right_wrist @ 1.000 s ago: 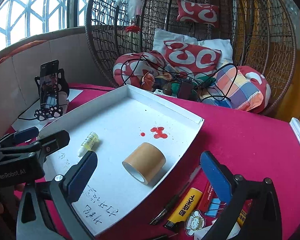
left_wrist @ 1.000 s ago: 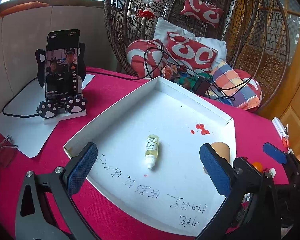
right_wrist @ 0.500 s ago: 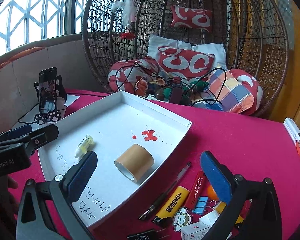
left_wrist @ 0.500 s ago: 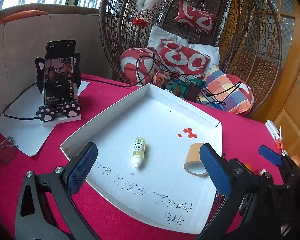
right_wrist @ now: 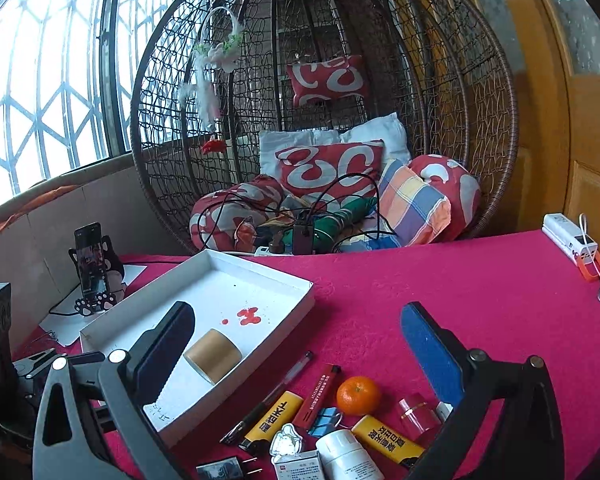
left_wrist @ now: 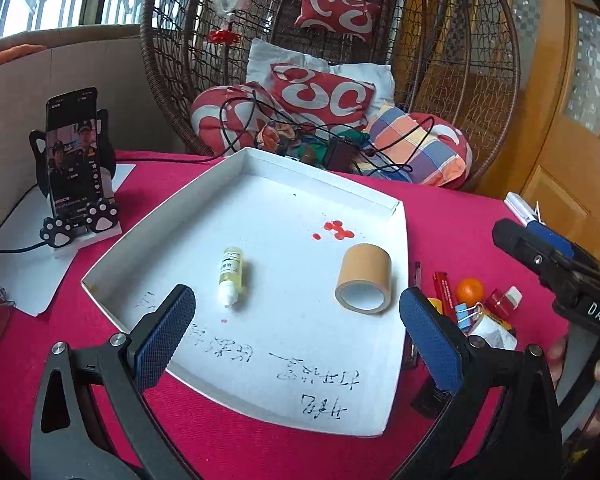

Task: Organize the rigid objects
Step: 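Withdraw both tools from the tray back toward the remaining items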

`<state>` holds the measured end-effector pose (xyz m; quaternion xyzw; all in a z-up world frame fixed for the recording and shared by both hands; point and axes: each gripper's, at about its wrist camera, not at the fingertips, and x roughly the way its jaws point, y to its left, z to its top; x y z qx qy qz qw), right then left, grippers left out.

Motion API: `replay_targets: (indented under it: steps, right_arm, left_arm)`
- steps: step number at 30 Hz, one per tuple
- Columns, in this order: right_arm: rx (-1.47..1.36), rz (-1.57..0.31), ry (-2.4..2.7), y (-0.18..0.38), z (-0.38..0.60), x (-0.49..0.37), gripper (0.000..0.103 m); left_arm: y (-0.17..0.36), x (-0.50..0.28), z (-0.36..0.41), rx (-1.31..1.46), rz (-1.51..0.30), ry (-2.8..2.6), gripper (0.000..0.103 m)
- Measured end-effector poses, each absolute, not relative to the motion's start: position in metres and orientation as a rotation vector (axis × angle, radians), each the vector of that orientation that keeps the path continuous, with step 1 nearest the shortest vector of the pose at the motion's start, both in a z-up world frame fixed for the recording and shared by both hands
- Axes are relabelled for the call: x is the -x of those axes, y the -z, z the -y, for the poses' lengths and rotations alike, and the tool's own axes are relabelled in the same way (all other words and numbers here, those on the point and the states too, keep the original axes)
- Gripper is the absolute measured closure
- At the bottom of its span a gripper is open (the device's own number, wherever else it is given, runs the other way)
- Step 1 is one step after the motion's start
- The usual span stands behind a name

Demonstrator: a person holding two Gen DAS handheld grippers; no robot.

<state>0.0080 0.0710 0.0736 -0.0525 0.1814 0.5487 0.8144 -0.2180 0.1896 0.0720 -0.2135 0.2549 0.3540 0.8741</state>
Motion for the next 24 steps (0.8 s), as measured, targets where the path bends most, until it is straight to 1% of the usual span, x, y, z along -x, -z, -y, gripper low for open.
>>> replay_targets:
  steps: [5, 9, 11, 13, 14, 15, 16, 17, 18, 19, 20, 22, 24]
  right_arm:
    - [0.106, -0.418, -1.107, -0.063, -0.028, -0.040, 0.000]
    - [0.120, -0.473, -1.109, -0.044, -0.005, -0.051, 0.000]
    - [0.124, -0.510, -1.103, -0.033, 0.001, -0.052, 0.000]
    - [0.138, -0.541, -1.125, -0.024, 0.003, -0.052, 0.000]
    - [0.157, -0.553, -1.146, -0.020, 0.002, -0.051, 0.001]
    - [0.179, -0.560, -1.168, -0.016, 0.001, -0.048, 0.005]
    - [0.203, -0.568, -1.191, -0.013, -0.002, -0.045, 0.013]
    - [0.226, -0.579, -1.218, -0.011, -0.005, -0.042, 0.019]
    - [0.245, -0.590, -1.243, -0.009, -0.009, -0.039, 0.031]
    - [0.262, -0.598, -1.267, -0.006, -0.013, -0.037, 0.038]
    - [0.278, -0.602, -1.284, -0.005, -0.018, -0.034, 0.039]
    - [0.314, -0.600, -1.304, -0.001, -0.027, -0.029, 0.045]
    - [0.360, -0.609, -1.306, 0.003, -0.038, -0.027, 0.050]
  left_arm:
    - [-0.058, 0.169, -0.142, 0.338, -0.673, -0.467, 0.000]
    - [-0.043, 0.137, -0.101, 0.210, -0.762, -0.378, 0.001]
    - [-0.034, 0.127, -0.090, 0.177, -0.797, -0.344, 0.008]
    - [-0.026, 0.120, -0.085, 0.180, -0.828, -0.322, 0.019]
    - [-0.022, 0.118, -0.085, 0.186, -0.841, -0.318, 0.020]
    - [-0.019, 0.116, -0.086, 0.192, -0.851, -0.320, 0.020]
    - [-0.016, 0.116, -0.086, 0.200, -0.859, -0.322, 0.020]
    - [-0.014, 0.116, -0.088, 0.209, -0.866, -0.324, 0.020]
    - [-0.013, 0.116, -0.090, 0.219, -0.868, -0.323, 0.020]
    - [-0.013, 0.116, -0.092, 0.227, -0.869, -0.322, 0.020]
    - [-0.012, 0.117, -0.093, 0.235, -0.871, -0.320, 0.020]
    - [-0.011, 0.117, -0.095, 0.247, -0.875, -0.313, 0.032]
    - [-0.010, 0.117, -0.095, 0.225, -0.882, -0.325, 0.037]
